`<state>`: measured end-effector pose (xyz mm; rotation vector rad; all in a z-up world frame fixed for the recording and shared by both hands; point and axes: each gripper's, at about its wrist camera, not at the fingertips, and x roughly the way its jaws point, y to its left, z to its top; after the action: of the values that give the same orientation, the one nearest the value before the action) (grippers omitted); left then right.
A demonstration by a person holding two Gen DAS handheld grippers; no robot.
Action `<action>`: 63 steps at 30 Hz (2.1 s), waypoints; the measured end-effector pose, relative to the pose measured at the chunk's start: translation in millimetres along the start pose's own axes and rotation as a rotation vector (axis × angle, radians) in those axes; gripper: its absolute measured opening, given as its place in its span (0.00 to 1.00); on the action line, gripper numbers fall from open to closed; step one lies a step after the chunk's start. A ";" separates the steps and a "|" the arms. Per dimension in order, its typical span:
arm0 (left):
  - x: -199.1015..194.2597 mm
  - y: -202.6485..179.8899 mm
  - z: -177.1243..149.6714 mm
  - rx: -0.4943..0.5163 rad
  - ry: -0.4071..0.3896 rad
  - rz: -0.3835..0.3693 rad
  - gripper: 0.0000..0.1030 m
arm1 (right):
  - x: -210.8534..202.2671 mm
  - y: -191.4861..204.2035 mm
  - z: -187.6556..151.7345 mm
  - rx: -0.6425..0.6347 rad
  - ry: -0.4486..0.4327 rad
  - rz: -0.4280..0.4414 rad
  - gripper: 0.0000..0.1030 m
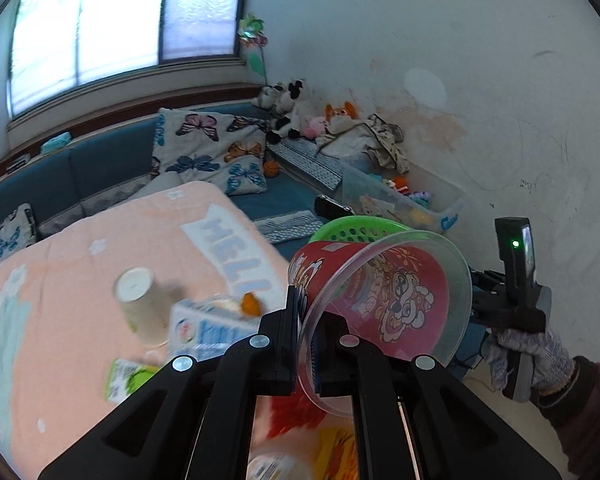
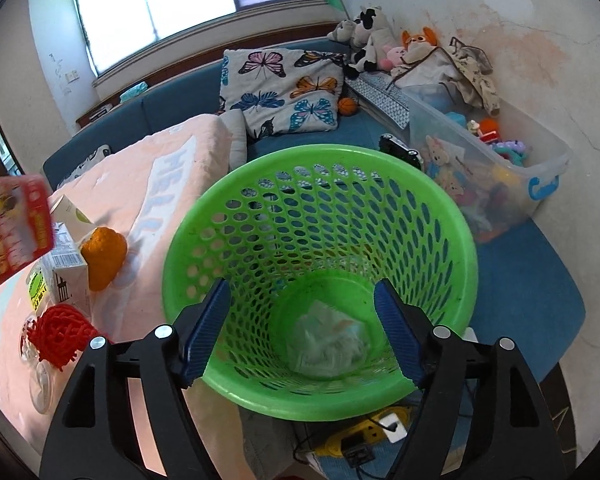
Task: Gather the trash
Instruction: 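Drop the bag into the green basket with the right gripper, then release the red cup into the green basket with the left gripper, then grasp the red mesh net with the right gripper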
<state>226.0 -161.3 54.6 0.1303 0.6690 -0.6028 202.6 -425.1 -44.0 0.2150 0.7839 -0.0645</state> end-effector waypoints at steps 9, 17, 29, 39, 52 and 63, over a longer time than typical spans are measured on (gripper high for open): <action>70.0 -25.4 20.0 0.029 0.093 -0.054 0.05 | -13.6 -17.4 -10.0 0.032 -0.014 -0.009 0.75; 134.1 -49.4 29.7 0.030 0.193 -0.117 0.05 | -27.6 -27.9 -21.1 0.048 -0.029 -0.030 0.76; 175.6 -72.5 24.1 0.035 0.283 -0.172 0.20 | -32.9 -41.0 -36.2 0.094 -0.019 -0.034 0.76; 154.2 -72.7 23.9 0.036 0.254 -0.177 0.46 | -44.0 -35.0 -40.9 0.107 -0.031 -0.019 0.76; 65.7 -38.8 11.0 0.000 0.093 -0.091 0.66 | -71.8 7.8 -51.5 0.059 -0.066 0.038 0.80; -12.6 4.3 -19.6 -0.050 -0.011 -0.006 0.72 | -82.7 75.2 -68.1 -0.035 -0.057 0.133 0.83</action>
<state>210.0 -145.7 46.7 0.0785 0.6730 -0.5915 107.2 -338.9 -19.8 0.2308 0.7115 0.0681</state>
